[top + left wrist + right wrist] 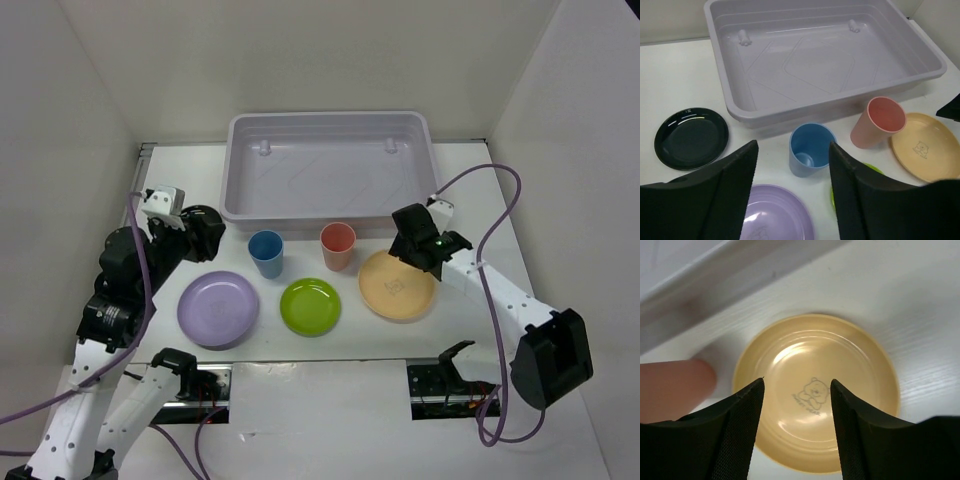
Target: Place the mixed dishes into the plastic bin
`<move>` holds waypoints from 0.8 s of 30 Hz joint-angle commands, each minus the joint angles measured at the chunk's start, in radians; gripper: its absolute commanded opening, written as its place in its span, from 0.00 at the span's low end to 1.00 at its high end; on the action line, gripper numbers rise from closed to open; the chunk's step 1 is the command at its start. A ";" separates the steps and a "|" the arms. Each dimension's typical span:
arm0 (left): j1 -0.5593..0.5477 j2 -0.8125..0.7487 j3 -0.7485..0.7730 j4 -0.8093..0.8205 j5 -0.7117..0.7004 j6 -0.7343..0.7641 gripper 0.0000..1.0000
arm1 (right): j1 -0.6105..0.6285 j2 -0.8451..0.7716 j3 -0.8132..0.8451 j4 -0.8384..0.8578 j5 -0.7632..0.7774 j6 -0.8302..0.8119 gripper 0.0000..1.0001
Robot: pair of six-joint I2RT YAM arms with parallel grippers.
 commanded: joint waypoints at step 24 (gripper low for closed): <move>-0.118 0.051 0.006 0.090 -0.011 0.078 0.80 | -0.491 0.156 0.210 -0.087 -0.432 -0.639 0.75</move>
